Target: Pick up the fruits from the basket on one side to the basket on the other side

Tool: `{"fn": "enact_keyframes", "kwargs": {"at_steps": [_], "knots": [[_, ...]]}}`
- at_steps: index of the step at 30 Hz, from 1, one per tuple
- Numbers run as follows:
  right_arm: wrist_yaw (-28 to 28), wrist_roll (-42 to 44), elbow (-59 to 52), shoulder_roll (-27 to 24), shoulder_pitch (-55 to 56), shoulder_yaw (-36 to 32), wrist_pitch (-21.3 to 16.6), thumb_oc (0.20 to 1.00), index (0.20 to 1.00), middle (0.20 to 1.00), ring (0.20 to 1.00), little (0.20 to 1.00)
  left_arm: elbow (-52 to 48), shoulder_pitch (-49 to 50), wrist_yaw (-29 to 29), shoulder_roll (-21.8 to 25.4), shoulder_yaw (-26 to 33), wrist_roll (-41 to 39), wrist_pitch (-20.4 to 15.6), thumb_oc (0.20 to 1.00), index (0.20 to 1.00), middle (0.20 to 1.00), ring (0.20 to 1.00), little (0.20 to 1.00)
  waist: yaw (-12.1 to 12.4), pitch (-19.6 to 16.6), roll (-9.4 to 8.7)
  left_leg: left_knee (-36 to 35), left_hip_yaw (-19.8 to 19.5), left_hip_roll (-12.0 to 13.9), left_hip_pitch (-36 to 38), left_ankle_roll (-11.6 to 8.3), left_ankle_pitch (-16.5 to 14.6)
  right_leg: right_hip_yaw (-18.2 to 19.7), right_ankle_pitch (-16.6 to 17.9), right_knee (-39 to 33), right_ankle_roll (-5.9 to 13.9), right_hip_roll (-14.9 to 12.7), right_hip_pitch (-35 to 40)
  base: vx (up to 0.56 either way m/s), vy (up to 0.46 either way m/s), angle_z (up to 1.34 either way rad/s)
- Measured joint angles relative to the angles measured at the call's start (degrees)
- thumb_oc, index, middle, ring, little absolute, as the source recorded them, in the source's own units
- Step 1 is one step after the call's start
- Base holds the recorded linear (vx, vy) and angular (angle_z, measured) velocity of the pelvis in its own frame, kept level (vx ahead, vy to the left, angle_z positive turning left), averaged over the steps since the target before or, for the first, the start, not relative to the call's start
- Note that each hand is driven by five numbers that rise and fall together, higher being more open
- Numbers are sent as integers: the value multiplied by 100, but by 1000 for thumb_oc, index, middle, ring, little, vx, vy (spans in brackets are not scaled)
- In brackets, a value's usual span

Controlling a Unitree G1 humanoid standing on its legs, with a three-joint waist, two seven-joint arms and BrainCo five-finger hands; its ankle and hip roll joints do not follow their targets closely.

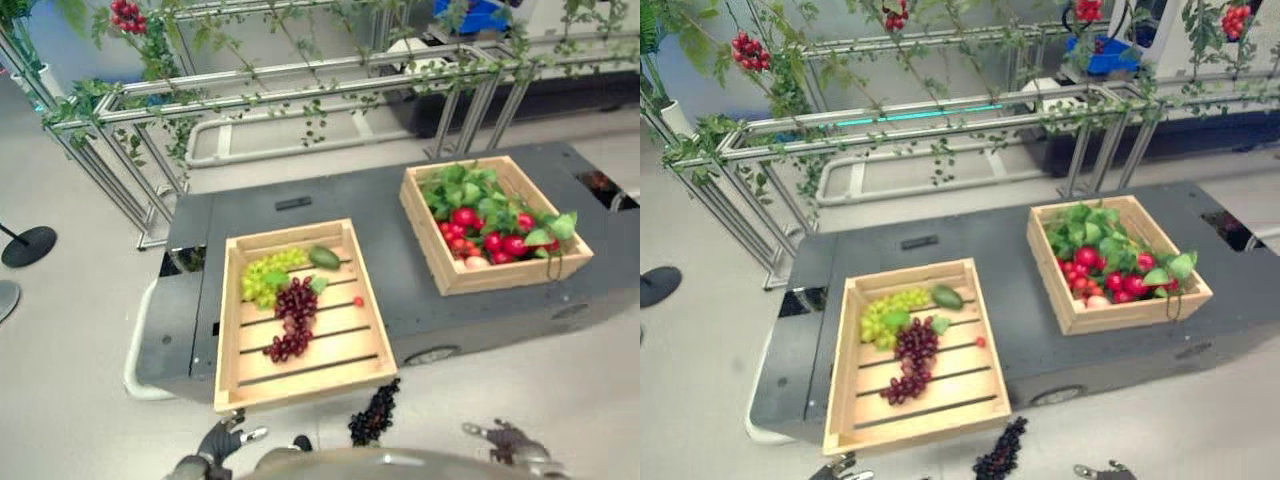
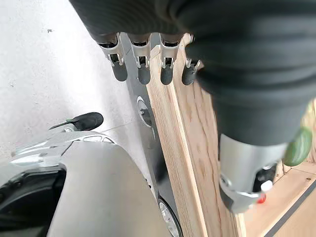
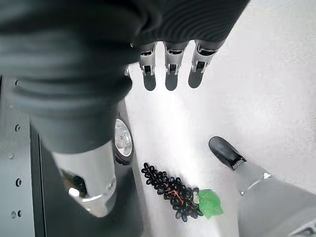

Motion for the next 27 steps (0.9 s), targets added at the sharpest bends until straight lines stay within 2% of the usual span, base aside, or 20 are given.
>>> {"fn": "enact_keyframes", "kwargs": {"at_steps": [1, 27], "knots": [[0, 0, 0, 0, 0, 0, 0, 1000, 1000, 1000, 1000, 1000, 0, 1, 0, 1, 0, -1, 0, 1000, 1000, 1000, 1000, 1000, 0, 0, -1, 0, 1, 0, 0, 0, 0, 0, 0, 0, 0, 0, 0, 499, -717, 59], [-44, 2, 32, 2, 7, -4, 0, 1000, 1000, 1000, 1000, 1000, -60, 37, -24, 4, 2, -50, 8, 1000, 1000, 1000, 1000, 1000, 4, 16, -27, -1, -8, -1, -5, 0, 0, -6, 0, 0, 0, -7, 6, 0, 0, 0]]}}
